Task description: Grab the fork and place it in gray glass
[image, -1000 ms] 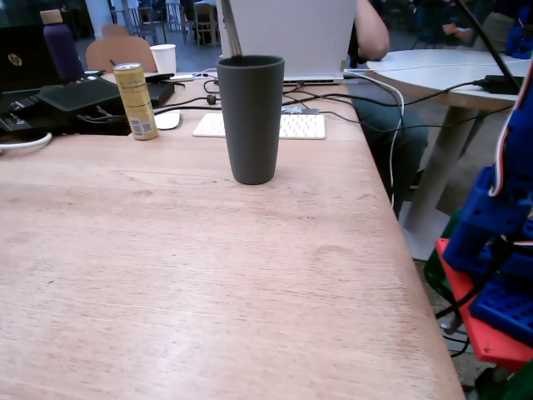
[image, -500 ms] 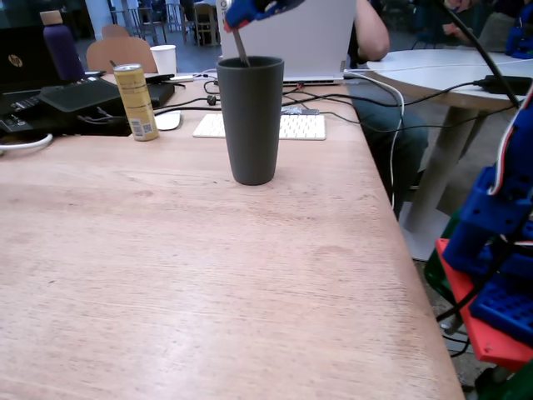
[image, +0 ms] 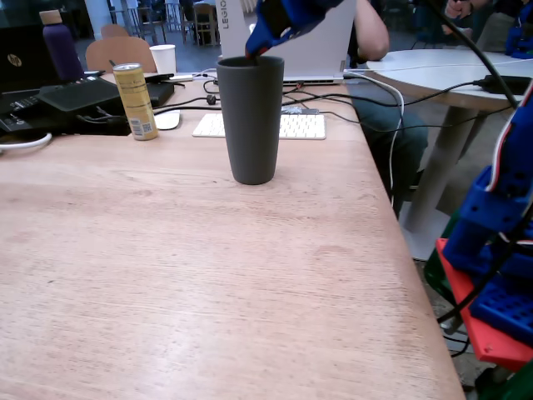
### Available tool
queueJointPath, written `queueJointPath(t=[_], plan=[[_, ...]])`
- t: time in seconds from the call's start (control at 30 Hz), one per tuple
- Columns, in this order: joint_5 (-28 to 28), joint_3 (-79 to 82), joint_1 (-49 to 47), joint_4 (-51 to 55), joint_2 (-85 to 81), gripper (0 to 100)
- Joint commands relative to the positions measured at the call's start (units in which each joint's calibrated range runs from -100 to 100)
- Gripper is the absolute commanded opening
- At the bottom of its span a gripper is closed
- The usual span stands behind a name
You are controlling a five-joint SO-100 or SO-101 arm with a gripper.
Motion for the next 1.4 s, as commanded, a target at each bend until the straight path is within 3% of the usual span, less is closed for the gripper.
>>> queueJointPath(t=[0.0,0.07,0.13,0.53,1.0,1.13,1.37], plan=[[2.49,-0.52,-0.09,0.26,-2.66,8],[3.13,-0.52,-0.09,0.26,-2.66,23],[3.27,-0.52,-0.09,0.17,-2.66,28],[3.22,-1.56,-0.09,0.17,-3.78,28],[3.32,-0.52,-1.95,0.26,-19.47,28],[3.08,6.75,-2.29,0.26,-25.73,28],[2.69,19.96,-19.04,0.26,-36.37,28]])
